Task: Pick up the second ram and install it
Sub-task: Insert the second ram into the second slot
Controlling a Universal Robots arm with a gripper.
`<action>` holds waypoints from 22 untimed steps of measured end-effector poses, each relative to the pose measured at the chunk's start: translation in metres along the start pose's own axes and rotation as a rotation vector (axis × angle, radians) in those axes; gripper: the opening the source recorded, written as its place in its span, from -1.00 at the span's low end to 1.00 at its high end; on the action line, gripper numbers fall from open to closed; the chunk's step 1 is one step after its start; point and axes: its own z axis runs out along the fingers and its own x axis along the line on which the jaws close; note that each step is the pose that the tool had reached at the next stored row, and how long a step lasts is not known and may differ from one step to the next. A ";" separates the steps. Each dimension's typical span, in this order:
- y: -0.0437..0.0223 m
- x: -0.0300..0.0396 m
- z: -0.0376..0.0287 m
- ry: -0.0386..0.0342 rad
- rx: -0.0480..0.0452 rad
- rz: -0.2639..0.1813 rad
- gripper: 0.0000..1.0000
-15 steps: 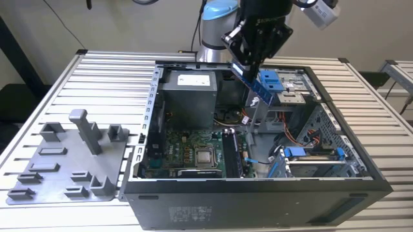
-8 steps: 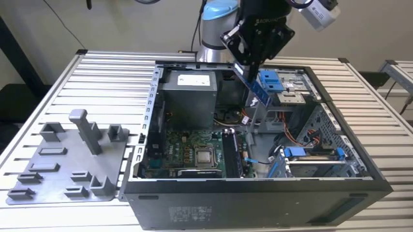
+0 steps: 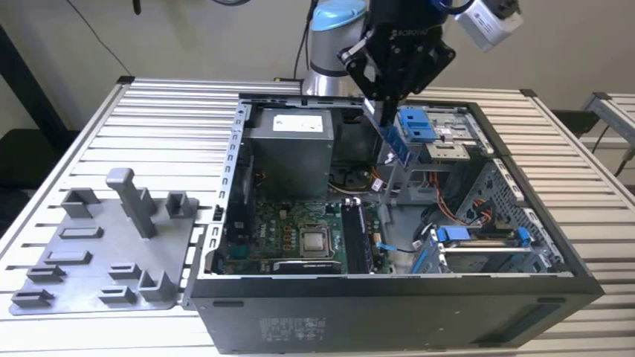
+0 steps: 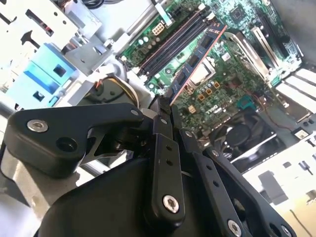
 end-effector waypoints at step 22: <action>-0.0014 0.0004 0.0015 0.0025 0.0069 0.266 -0.73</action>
